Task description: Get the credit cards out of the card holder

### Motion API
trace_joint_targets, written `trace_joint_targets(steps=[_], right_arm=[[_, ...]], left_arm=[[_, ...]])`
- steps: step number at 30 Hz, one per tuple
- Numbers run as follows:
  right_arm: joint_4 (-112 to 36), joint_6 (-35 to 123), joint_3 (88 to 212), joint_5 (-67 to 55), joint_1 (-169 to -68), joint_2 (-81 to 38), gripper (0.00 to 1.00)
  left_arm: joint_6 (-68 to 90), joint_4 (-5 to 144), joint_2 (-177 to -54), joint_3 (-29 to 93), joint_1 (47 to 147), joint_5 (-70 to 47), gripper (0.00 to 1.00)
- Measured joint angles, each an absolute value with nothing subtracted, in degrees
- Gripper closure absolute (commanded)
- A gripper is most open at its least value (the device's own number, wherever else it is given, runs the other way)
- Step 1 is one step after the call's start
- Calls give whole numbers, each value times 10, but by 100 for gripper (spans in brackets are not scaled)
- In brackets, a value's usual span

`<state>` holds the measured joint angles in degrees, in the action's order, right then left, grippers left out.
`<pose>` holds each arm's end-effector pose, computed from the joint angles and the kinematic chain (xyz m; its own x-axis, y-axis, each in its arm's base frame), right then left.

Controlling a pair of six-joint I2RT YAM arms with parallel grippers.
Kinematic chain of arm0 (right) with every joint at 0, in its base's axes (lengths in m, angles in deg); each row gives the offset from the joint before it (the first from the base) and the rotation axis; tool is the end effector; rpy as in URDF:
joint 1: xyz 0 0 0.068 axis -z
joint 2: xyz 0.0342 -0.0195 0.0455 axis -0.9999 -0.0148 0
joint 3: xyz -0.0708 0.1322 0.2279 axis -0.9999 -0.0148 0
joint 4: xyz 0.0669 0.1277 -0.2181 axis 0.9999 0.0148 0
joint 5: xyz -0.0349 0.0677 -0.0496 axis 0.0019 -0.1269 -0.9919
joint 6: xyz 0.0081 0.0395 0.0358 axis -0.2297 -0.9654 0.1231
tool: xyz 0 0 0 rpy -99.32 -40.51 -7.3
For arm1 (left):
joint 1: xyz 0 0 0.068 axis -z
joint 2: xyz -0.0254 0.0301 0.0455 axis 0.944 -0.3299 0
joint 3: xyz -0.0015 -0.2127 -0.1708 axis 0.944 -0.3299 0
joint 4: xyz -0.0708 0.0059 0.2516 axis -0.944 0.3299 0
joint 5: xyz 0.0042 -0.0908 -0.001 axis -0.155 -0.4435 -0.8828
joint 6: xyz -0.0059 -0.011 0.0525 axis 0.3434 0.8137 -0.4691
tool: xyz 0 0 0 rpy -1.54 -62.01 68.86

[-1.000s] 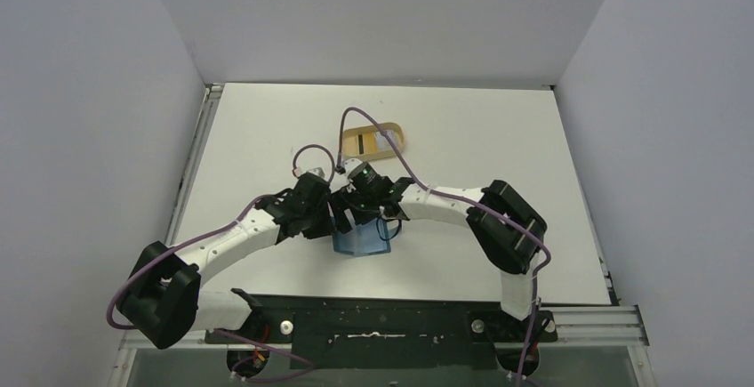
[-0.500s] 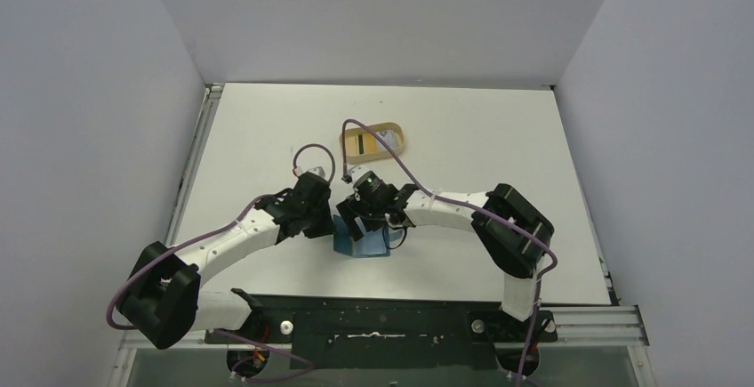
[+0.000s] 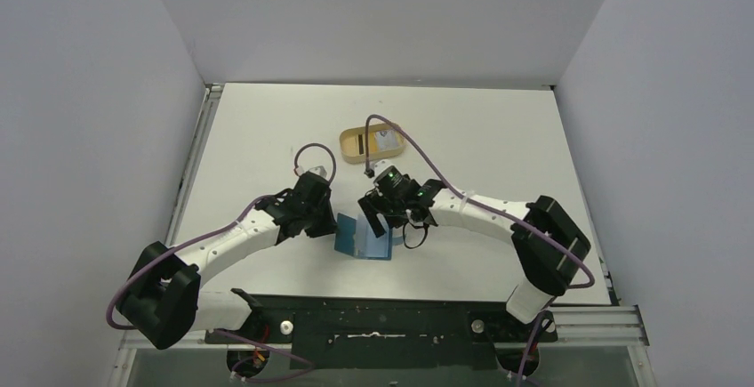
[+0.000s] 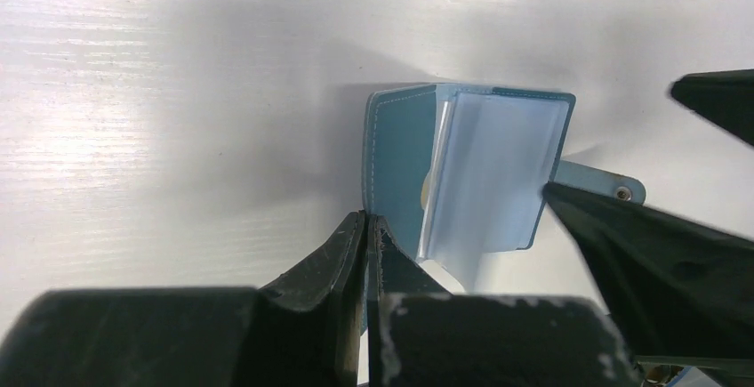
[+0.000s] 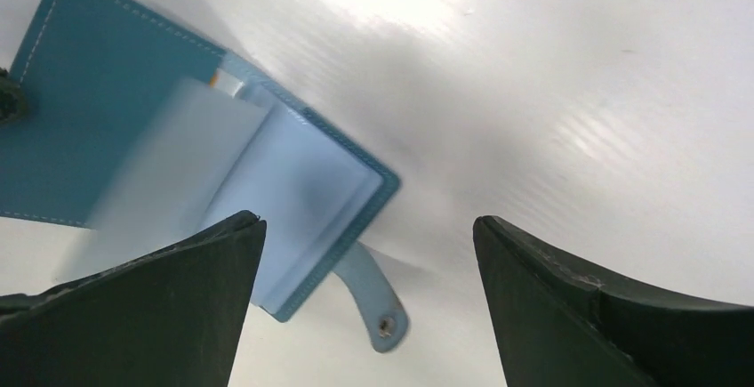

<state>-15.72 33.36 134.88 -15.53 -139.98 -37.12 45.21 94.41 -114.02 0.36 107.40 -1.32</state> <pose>0.2158 0.2635 0.1854 -0.7487 -0.4419 -0.4942 -0.5678 0.8121 0.1341 0.1969 -0.1452 0.1912 -0.8811 -0.2418 -0.4064 -0.0759 0.9206 -0.3830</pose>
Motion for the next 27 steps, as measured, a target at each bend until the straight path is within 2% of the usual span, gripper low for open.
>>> trace_joint_targets(steps=[13,19,27], right_arm=[[-80,357,1336,-188,-1323,-269,8],[-92,352,1354,-175,-1355,-274,8],[-182,326,1400,-128,-1426,-357,8]], left_arm=[[452,937,-1140,-1,1074,-13,100],[452,934,-1140,-1,1074,-15,100],[452,933,-1141,-1,1073,-19,100]])
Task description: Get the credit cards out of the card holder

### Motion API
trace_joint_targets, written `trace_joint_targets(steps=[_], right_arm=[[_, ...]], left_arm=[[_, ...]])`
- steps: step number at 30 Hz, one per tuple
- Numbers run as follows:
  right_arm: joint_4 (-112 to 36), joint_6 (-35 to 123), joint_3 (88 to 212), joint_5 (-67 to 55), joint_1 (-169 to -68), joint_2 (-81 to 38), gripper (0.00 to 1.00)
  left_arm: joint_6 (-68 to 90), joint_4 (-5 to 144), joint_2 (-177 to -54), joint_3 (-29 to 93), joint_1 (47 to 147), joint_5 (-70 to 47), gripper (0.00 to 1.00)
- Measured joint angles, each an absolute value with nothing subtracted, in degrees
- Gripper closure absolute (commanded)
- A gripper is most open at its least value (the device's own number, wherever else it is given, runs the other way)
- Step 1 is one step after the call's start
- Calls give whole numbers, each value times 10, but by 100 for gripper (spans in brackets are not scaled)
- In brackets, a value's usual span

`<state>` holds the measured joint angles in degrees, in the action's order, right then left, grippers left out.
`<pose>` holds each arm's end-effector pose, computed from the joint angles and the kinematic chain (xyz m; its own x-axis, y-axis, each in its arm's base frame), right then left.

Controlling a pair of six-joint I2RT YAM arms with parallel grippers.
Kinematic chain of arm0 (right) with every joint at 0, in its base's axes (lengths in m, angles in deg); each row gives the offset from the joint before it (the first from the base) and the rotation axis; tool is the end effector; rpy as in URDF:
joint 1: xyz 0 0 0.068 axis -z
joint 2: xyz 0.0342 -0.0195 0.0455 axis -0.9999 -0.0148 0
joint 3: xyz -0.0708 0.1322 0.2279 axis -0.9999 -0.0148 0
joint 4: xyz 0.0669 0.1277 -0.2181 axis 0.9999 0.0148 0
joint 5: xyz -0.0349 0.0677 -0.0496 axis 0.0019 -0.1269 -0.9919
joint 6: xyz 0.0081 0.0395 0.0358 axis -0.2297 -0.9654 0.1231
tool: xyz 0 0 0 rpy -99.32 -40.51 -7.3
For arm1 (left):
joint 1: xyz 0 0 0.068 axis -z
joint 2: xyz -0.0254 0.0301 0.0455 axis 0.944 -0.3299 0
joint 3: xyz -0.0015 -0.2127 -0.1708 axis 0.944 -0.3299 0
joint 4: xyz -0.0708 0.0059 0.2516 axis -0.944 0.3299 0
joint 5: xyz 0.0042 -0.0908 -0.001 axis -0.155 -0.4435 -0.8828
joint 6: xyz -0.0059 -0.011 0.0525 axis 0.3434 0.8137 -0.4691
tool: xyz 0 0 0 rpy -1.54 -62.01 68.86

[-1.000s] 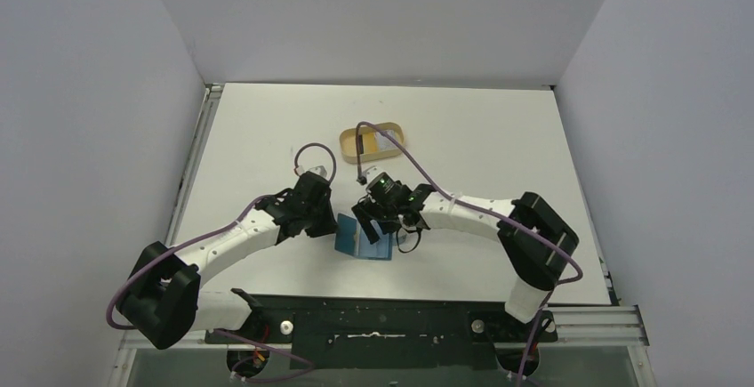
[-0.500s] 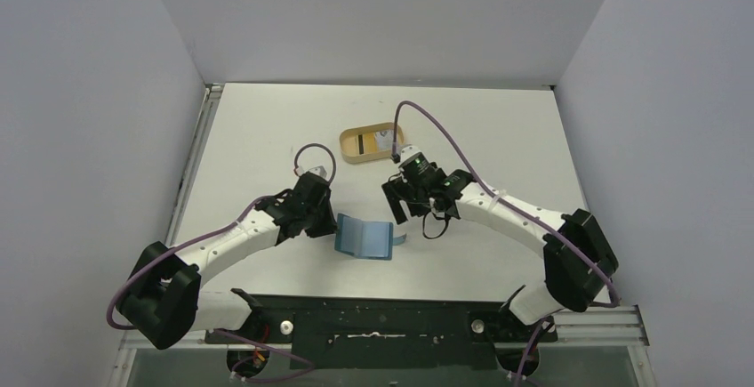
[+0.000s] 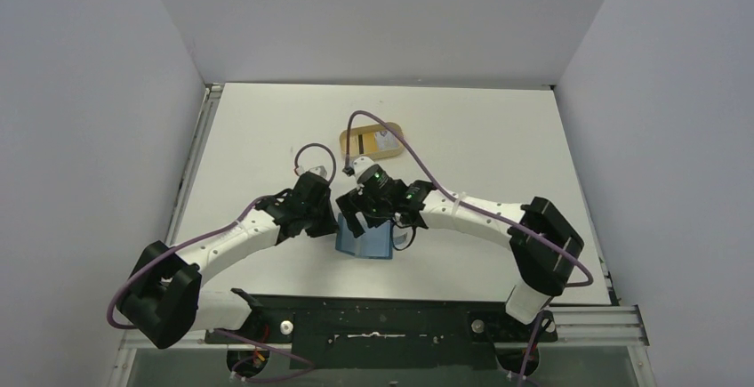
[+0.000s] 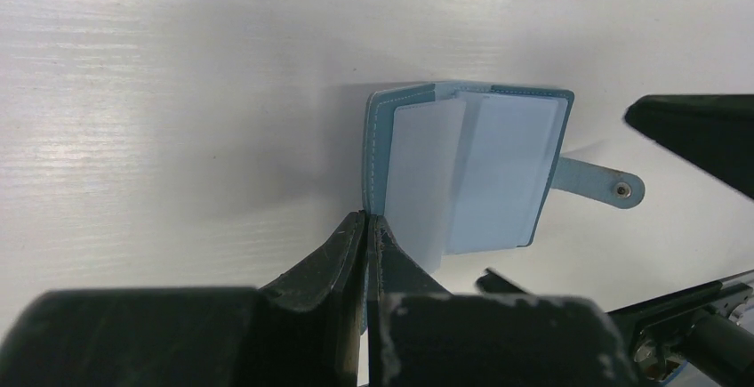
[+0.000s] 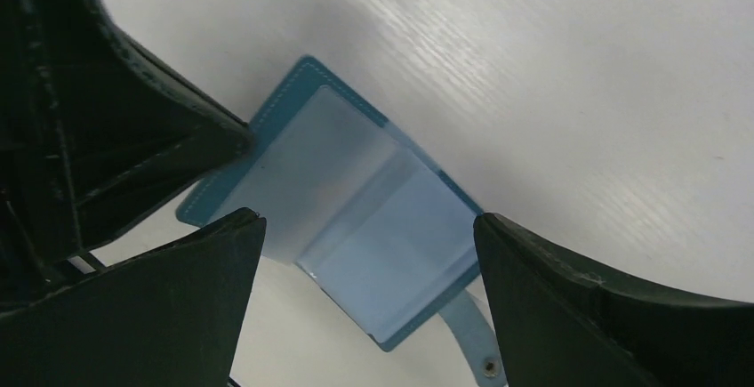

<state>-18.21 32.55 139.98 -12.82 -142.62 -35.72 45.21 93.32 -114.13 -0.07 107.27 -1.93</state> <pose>0.2122 0.2878 0.2231 -0.6900 -0.4026 -0.6016 -0.6266 0.7482 0.2180 0.1975 -0.1453 0.1897 -0.8810 -0.2437 -0.4054 -0.0716 0.9159 -0.3950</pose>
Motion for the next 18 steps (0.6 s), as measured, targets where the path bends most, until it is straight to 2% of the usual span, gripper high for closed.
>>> trace_joint_targets(steps=[7,18], right_arm=[[-214,323,1398,-121,-1473,-375,8],[-252,317,1381,-143,-1481,-378,8]], left_arm=[[451,937,-1143,-1,1070,-23,100],[452,942,-1143,-1,1069,-23,100]])
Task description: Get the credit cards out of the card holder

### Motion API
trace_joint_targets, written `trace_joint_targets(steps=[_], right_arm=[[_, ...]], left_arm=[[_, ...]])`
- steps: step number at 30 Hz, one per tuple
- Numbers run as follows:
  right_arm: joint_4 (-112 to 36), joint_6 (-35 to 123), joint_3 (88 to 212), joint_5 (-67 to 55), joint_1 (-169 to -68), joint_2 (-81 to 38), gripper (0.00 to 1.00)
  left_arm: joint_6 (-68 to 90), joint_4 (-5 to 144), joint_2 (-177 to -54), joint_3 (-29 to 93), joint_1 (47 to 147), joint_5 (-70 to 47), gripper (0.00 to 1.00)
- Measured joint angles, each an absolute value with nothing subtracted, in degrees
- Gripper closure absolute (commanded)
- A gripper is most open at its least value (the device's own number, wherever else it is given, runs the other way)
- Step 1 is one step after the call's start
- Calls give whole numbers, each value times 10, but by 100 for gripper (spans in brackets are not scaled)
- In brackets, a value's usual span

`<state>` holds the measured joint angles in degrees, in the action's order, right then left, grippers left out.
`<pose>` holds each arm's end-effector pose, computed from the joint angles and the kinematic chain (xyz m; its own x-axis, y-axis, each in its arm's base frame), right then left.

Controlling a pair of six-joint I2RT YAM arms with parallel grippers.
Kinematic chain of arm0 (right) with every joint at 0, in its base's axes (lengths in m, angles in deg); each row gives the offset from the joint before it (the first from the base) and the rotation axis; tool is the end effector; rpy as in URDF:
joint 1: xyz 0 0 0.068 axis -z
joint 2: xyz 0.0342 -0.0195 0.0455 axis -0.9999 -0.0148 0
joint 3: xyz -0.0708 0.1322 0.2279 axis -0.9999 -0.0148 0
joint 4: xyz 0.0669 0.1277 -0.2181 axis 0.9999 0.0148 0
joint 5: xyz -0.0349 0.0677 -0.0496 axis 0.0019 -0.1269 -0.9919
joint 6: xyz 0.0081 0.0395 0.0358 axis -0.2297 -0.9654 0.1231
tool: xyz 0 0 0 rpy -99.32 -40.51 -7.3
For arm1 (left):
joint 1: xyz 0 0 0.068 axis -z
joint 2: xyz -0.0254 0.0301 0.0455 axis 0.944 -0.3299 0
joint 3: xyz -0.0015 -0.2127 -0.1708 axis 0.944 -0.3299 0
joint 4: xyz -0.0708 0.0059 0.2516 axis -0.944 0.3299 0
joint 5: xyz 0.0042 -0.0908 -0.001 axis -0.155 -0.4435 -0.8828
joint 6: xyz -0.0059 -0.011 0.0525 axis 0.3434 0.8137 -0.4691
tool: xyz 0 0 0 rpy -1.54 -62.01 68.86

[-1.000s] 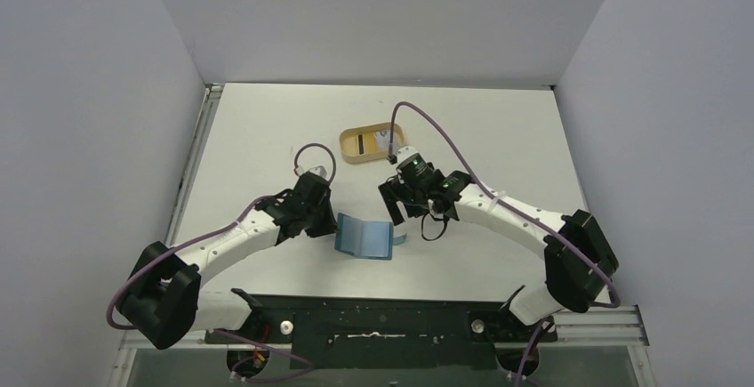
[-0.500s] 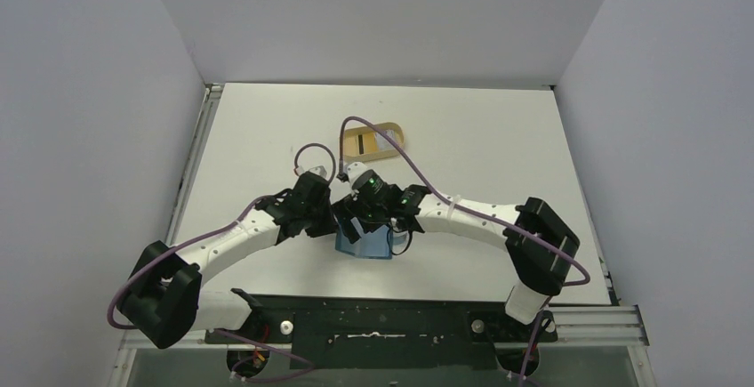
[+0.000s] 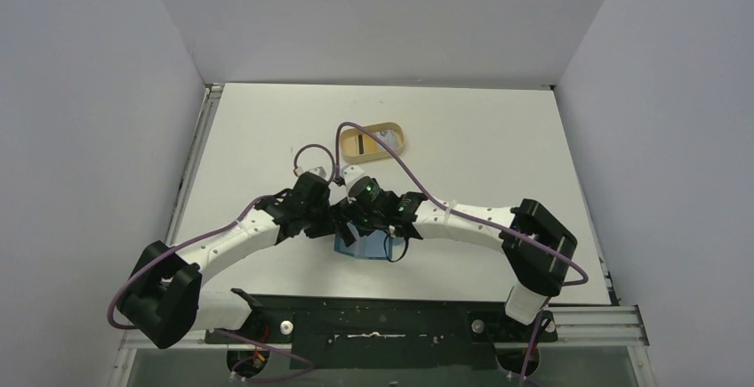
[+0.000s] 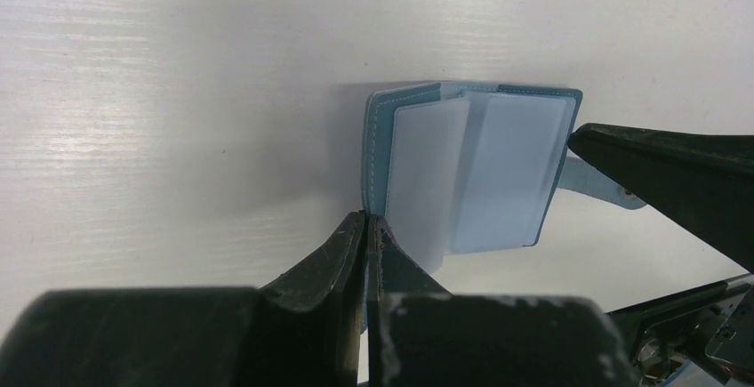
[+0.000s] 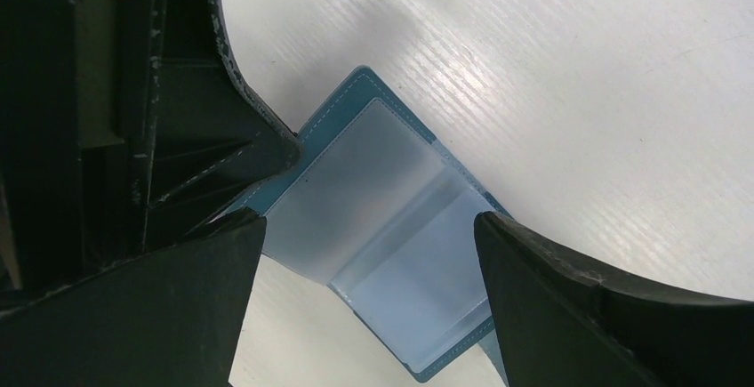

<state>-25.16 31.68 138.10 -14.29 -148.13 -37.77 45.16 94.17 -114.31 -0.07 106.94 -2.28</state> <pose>0.1887 0.3136 0.2093 -0.6390 -0.4237 -0.6421 -0.6837 0.6953 0.2216 0.1973 -0.1437 0.1881 -0.8875 -0.2423 -0.3919 -0.0798 0.9185 -0.3873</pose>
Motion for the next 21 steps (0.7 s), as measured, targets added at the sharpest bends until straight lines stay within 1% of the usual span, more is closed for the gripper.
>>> trace_joint_targets(steps=[13,21], right_arm=[[-273,296,1381,-154,-1474,-405,7],[-317,281,1370,-148,-1461,-405,7]], left_arm=[[453,944,-1141,-1,1063,-17,100],[454,943,-1129,-2,1063,-19,100]])
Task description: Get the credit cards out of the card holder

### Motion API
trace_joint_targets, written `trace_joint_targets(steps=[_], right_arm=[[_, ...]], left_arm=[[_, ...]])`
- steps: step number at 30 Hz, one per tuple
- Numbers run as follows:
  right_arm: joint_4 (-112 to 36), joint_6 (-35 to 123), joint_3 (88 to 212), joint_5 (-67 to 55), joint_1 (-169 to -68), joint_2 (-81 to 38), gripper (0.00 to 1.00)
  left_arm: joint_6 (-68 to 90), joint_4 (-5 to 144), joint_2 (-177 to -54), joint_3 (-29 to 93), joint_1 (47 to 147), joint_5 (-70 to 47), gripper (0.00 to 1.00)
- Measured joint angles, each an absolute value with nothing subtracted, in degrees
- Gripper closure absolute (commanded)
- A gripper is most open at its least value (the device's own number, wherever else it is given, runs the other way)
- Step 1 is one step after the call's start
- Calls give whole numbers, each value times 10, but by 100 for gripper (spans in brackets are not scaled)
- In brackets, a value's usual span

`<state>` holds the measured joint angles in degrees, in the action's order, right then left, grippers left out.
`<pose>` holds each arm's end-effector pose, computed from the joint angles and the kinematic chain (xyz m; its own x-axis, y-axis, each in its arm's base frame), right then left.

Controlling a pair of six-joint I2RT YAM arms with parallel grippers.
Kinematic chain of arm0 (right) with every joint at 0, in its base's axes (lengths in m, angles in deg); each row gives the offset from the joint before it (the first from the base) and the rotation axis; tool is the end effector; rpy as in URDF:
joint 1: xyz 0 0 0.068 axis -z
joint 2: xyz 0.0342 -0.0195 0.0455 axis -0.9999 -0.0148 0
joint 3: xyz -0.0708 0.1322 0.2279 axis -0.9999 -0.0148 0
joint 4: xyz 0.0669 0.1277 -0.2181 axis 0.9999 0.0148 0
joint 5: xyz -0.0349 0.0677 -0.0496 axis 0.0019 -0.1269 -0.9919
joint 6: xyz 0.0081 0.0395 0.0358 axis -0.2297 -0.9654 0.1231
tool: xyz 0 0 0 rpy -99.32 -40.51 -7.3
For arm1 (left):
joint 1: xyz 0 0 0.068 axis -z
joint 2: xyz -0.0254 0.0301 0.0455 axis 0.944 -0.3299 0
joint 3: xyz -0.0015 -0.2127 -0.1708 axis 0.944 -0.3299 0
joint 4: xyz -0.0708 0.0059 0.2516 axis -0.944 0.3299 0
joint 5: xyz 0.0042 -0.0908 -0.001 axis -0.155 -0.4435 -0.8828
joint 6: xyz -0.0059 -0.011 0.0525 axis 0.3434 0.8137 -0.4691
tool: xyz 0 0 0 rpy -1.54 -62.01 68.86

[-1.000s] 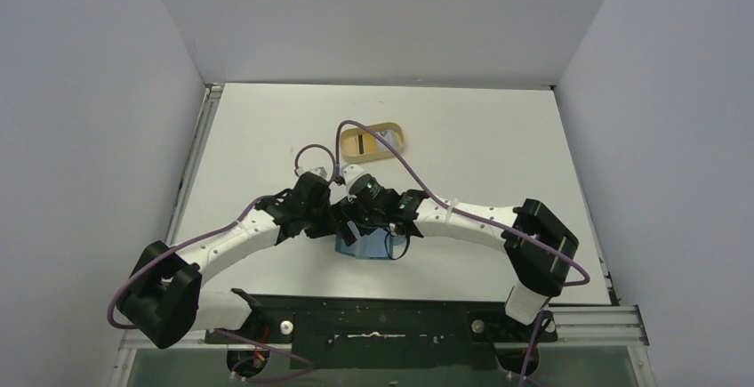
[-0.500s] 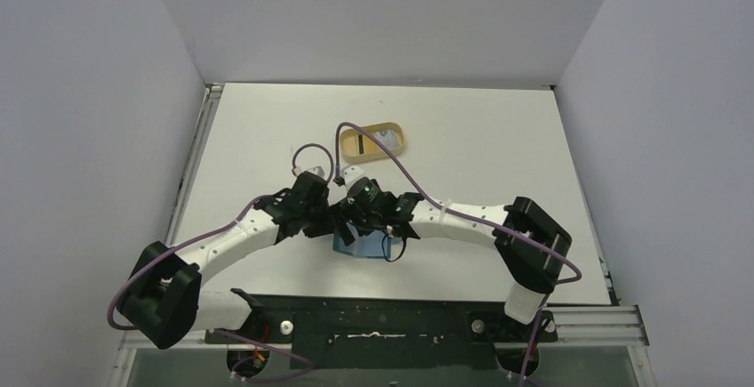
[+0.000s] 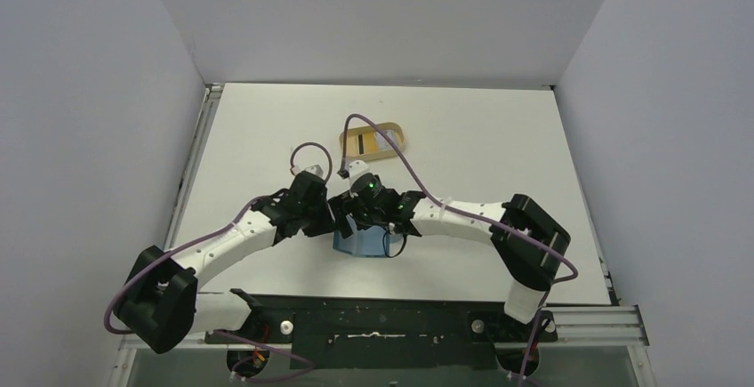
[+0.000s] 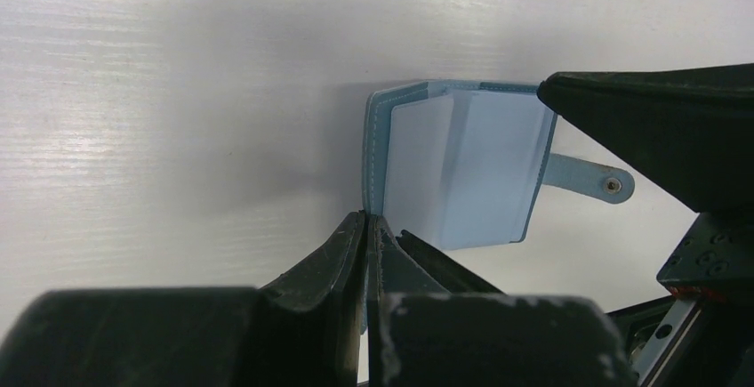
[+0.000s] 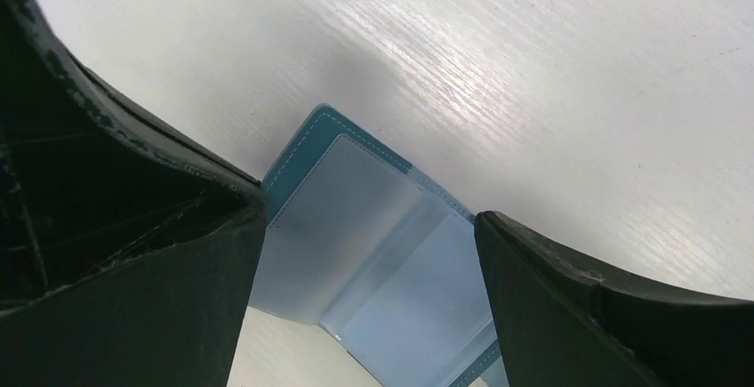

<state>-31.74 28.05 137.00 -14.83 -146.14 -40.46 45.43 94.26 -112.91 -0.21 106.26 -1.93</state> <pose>0.2052 0.3149 0.1957 -0.6752 -0.3265 -0.6615 -0.6202 0.7368 0.2694 0.1971 -0.1398 0.1927 -0.8755 -0.2633 -0.4053 -0.0903 0.9129 -0.3980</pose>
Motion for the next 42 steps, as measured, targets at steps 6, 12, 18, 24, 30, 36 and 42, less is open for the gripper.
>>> trace_joint_targets(steps=[6,12,18,24,30,36,42], right_arm=[[-345,263,1359,-137,-1449,-413,7],[-364,254,1359,-121,-1439,-442,7],[-376,247,1359,-106,-1439,-457,7],[-374,247,1360,-104,-1439,-459,7],[-344,251,1365,-110,-1439,-459,7],[-307,272,1365,-131,-1439,-459,7],[-279,298,1365,-157,-1439,-458,7]], left_arm=[[457,940,-1118,-9,1063,-21,100],[461,940,-1112,-18,1062,-21,100],[464,940,-1112,-27,1061,-17,100],[465,942,-1112,-27,1060,-17,100],[465,942,-1112,-27,1059,-19,100],[465,942,-1109,-28,1058,-20,100],[466,938,-1100,-28,1055,-23,100]])
